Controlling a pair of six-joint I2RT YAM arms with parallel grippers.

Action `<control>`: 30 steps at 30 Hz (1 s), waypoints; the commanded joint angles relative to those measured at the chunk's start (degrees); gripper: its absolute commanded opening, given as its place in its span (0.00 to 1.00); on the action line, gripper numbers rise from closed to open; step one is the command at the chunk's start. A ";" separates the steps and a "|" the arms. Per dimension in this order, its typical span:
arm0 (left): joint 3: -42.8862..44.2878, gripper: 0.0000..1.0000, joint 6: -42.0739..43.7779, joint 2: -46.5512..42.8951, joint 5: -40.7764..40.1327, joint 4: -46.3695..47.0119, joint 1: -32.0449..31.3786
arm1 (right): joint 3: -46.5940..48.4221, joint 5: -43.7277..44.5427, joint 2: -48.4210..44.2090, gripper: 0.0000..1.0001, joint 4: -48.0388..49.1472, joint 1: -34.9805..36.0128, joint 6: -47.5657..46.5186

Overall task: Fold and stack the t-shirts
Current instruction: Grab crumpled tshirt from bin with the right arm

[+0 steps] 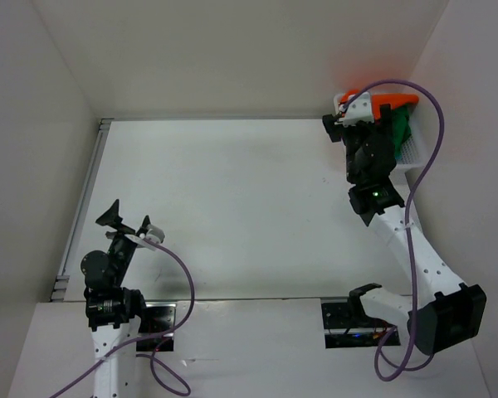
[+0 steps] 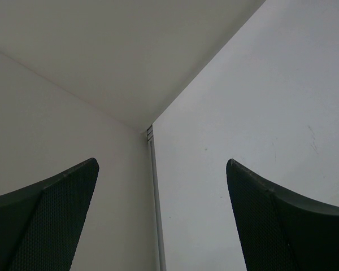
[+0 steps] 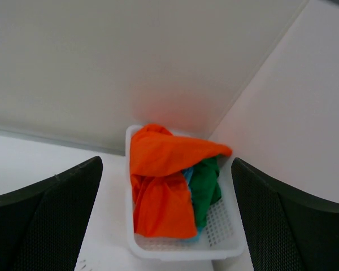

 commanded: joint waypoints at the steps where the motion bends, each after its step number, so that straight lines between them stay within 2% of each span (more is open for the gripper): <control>1: 2.00 1.00 -0.38 -5.90 -0.92 2.19 -0.02 | -2.05 4.38 -2.46 0.99 17.48 3.22 -12.39; 4: 1.48 1.00 0.15 -5.90 -0.22 2.19 -0.02 | 1.65 6.68 0.87 0.99 13.94 0.14 -12.22; 7: 1.48 1.00 0.15 -5.90 -0.22 2.72 -0.02 | -0.63 5.98 1.49 0.99 15.96 -0.39 -12.22; 9: 1.48 1.00 0.15 -5.38 -0.74 3.24 -0.02 | -1.69 8.68 1.49 0.99 20.33 -0.91 -12.84; 11: 1.48 1.00 0.67 -5.37 -0.74 3.25 -0.02 | 0.75 9.41 2.98 0.99 18.79 -1.78 -9.86; 15: 1.48 1.00 0.68 -4.84 -0.74 4.47 -0.02 | 4.89 18.42 7.11 0.99 17.98 -2.40 -8.55; 18: 2.62 1.00 0.68 -2.21 -1.35 5.53 -0.02 | 5.43 18.12 3.27 0.99 11.85 -5.56 -7.04; 19: 3.32 1.00 0.68 -1.42 -1.36 6.06 -0.02 | 2.81 14.71 0.38 0.99 14.35 -7.92 -9.30; 20: 3.32 1.00 0.68 0.41 -1.97 6.06 -0.02 | -5.04 12.85 -2.96 0.99 18.12 -9.08 -12.19; 21: 3.84 1.00 0.68 1.39 -1.97 6.76 -0.02 | -8.78 11.09 -9.17 0.99 21.29 -10.22 -15.53; 22: 4.46 1.00 0.68 2.35 -1.97 7.72 -0.02 | -13.42 8.64 -11.58 0.99 24.36 -11.01 -22.79; 24: 6.12 1.00 -1.50 6.30 -1.97 9.91 -0.02 | -14.00 9.66 -14.66 0.99 25.00 -11.02 -25.06; 27: 10.16 1.00 -4.58 15.17 -2.58 10.63 -0.55 | -12.59 10.71 -11.97 0.99 25.01 -11.02 -25.76; 30: 18.85 1.00 -9.94 27.82 -4.35 9.15 -0.55 | -12.59 11.34 -11.95 0.99 26.68 -11.64 -26.37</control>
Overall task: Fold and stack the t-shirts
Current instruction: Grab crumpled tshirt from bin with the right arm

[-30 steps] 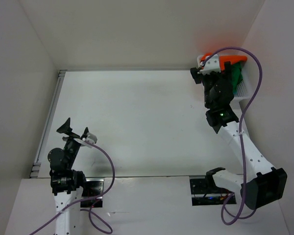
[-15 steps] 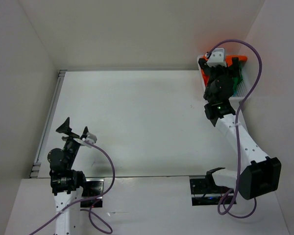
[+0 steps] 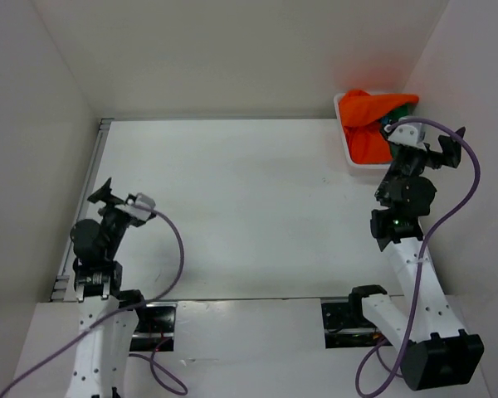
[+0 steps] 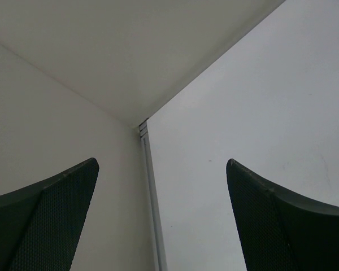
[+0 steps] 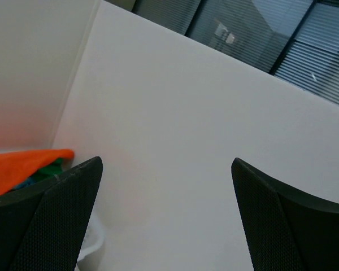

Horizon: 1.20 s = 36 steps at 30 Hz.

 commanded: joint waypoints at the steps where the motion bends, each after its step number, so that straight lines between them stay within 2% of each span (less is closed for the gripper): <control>1: 9.73 1.00 -8.39 13.35 -2.68 2.13 -0.11 | 0.52 -0.11 1.82 0.99 3.78 -0.40 -3.51; 4: 20.02 1.00 -12.18 23.04 -0.94 -3.58 -0.11 | 6.38 -2.47 0.77 0.99 -2.96 -0.40 3.56; 5: 22.21 1.00 -13.33 25.08 0.55 -5.16 -0.11 | 9.46 -5.27 0.76 0.99 -14.05 0.29 15.18; 6: 23.98 1.00 -14.47 27.10 1.26 -5.18 -0.11 | 13.31 -7.91 0.76 0.99 -16.42 0.82 19.99; 9: 31.01 1.00 -18.69 37.54 5.65 -7.98 -0.11 | 18.25 -12.39 6.37 0.99 -21.71 2.84 25.05; 11: 37.05 1.00 -20.01 41.87 7.93 -11.74 -0.64 | 20.63 -14.34 12.34 0.99 -23.81 4.25 25.58; 15: 45.24 1.00 -20.02 52.67 10.22 -16.68 -1.17 | 35.71 -16.89 24.99 0.99 -31.35 4.26 36.80; 19: 47.89 1.00 -13.79 58.66 14.09 -18.61 -1.70 | 46.99 -16.37 39.41 0.99 -35.77 4.26 44.46; 21: 49.56 1.00 -13.25 63.13 15.31 -20.37 -3.01 | 52.80 -17.33 46.88 0.99 -36.92 1.38 50.93; 25: 54.66 1.00 -12.72 70.26 14.81 -22.66 -4.33 | 59.83 -19.01 57.08 0.99 -38.59 -5.13 62.02; 28: 60.19 1.00 -12.20 75.01 10.60 -25.38 -6.52 | 67.12 -13.76 65.69 0.99 -42.09 -6.37 62.58; 31: 65.63 1.00 -13.43 77.92 5.93 -29.07 -6.53 | 72.57 -8.48 71.05 0.93 -45.26 -6.91 67.65; 36: 67.41 1.00 -15.00 80.73 2.15 -29.08 -7.06 | 76.28 -8.89 77.92 0.91 -47.11 -9.01 69.43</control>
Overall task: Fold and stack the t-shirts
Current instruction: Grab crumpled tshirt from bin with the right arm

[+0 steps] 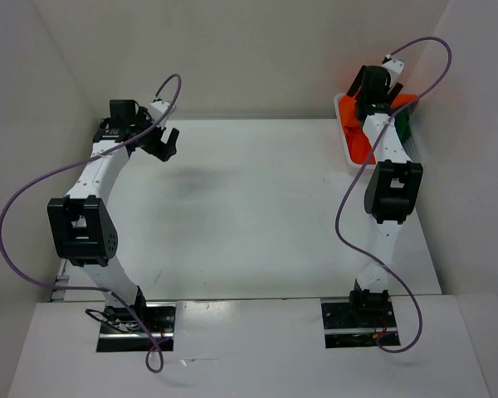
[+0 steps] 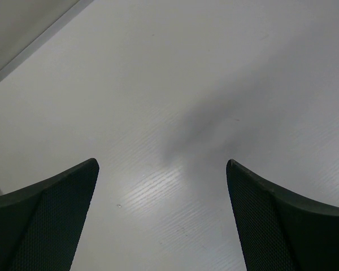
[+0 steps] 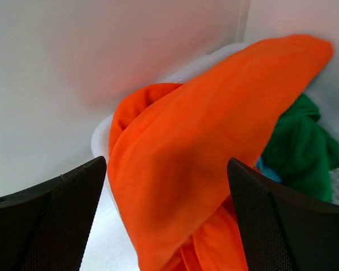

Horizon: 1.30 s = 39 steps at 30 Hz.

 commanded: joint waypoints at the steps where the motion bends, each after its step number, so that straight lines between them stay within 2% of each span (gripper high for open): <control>1: 3.50 1.00 -2.37 1.81 -3.10 -1.17 -0.20 | 5.66 0.94 3.50 0.91 -1.33 -1.10 5.46; 5: 4.21 1.00 -3.78 2.96 -3.10 -1.17 -0.20 | 5.67 -1.97 5.01 0.82 -2.46 -2.25 7.05; 11: 3.16 1.00 -4.40 3.49 -4.24 -0.65 -0.20 | 3.73 0.31 4.48 0.82 -4.75 -2.25 8.37; 14: 2.63 1.00 -4.40 3.49 -4.24 -0.12 -0.20 | 2.24 -0.03 4.48 0.69 -4.06 -2.25 8.37; 15: 2.63 1.00 -4.40 3.49 -4.24 -0.12 -0.20 | 2.24 -1.17 5.09 0.59 -3.09 -2.25 8.37; 18: 2.63 1.00 -4.40 3.49 -4.24 -0.12 -0.20 | 2.85 -2.94 6.67 0.38 -2.56 -2.78 8.37; 20: 2.63 1.00 -4.40 2.96 -4.77 -0.12 -0.20 | 2.85 -3.55 7.29 0.39 -2.56 -2.78 8.98; 21: 2.63 1.00 -4.40 2.44 -4.77 -0.12 -0.20 | 3.38 -4.25 7.29 0.46 -2.56 -2.78 8.98; 22: 2.02 1.00 -4.40 2.43 -4.77 -0.12 -0.20 | 3.38 -4.26 7.29 0.70 -3.34 -2.78 9.68; 23: 2.01 1.00 -4.40 2.43 -4.77 -0.12 0.33 | 3.38 -4.26 7.82 0.75 -3.35 -2.78 9.69; 25: 1.40 1.00 -4.93 1.90 -4.77 -0.64 1.04 | 3.38 -3.12 7.82 0.85 -4.92 -2.78 10.38; 28: 0.70 1.00 -4.93 1.29 -4.07 -0.65 2.35 | 3.38 -3.28 7.82 0.85 -4.93 -3.30 10.39; 30: 0.17 1.00 -4.93 0.77 -4.07 -1.26 2.88 | 3.90 -3.99 9.22 0.75 -4.40 -3.30 11.00; 31: 0.17 1.00 -4.93 0.76 -4.07 -1.26 2.88 | 3.91 -3.99 9.23 0.62 -4.40 -3.30 11.01; 34: 0.17 1.00 -4.93 0.24 -4.07 -1.79 2.88 | 5.14 -3.99 9.75 0.37 -4.40 -3.30 11.01; 35: 0.17 1.00 -4.93 0.23 -4.07 -1.79 2.88 | 5.14 -3.99 9.75 0.22 -4.93 -3.30 11.01; 36: 0.17 1.00 -4.93 0.23 -4.07 -1.79 2.88 | 5.14 -3.99 8.97 0.14 -4.93 -3.30 11.01; 37: 0.17 1.00 -4.93 0.23 -4.07 -1.79 2.88 | 5.14 -3.99 8.18 0.00 -5.45 -3.30 10.14; 39: 0.17 1.00 -4.93 0.23 -4.07 -1.79 2.88 | 5.66 -2.68 7.04 0.00 -5.46 -2.78 8.99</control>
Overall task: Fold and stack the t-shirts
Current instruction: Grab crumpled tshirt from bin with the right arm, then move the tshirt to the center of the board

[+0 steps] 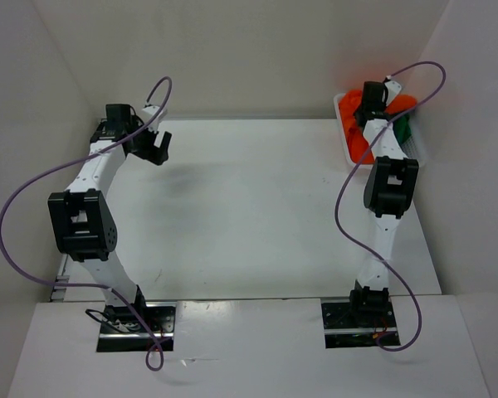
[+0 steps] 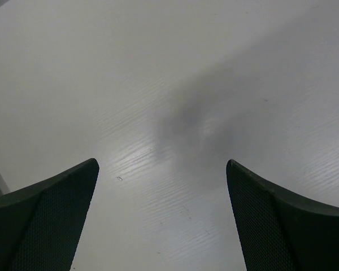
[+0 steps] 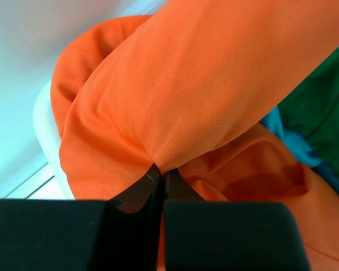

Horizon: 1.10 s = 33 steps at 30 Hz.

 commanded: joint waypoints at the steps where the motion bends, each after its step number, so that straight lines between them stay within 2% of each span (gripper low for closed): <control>1: -0.01 1.00 -1.54 -2.74 0.76 0.00 -0.09 | 3.04 2.24 -3.52 0.00 -0.49 0.72 -1.81; 12: 1.48 1.00 -3.30 -4.85 3.13 -0.08 1.67 | 17.88 11.98 -15.74 0.00 -5.06 7.65 -7.78; 20: 2.01 1.00 -0.85 -10.38 5.24 -0.61 3.86 | 20.53 18.33 -27.76 0.00 -2.43 14.69 -15.43; 24: 1.49 1.00 -3.64 -15.82 9.10 -1.84 6.58 | 18.95 14.04 -35.60 0.00 1.95 24.87 -25.34; 26: 1.49 1.00 -5.05 -17.58 12.44 -3.42 8.16 | 17.29 9.83 -38.41 0.00 4.24 34.87 -34.04; 28: 0.87 1.00 -7.34 -20.13 13.94 -3.42 10.19 | 15.00 9.80 -41.15 0.00 6.00 45.31 -40.45; 30: -0.97 1.00 -8.74 -22.50 13.95 -2.81 11.42 | 11.50 7.88 -42.81 0.00 6.00 48.87 -39.97; 33: -3.69 1.00 -11.64 -25.23 14.56 -2.81 12.65 | 2.54 4.72 -43.44 0.01 4.25 49.41 -32.95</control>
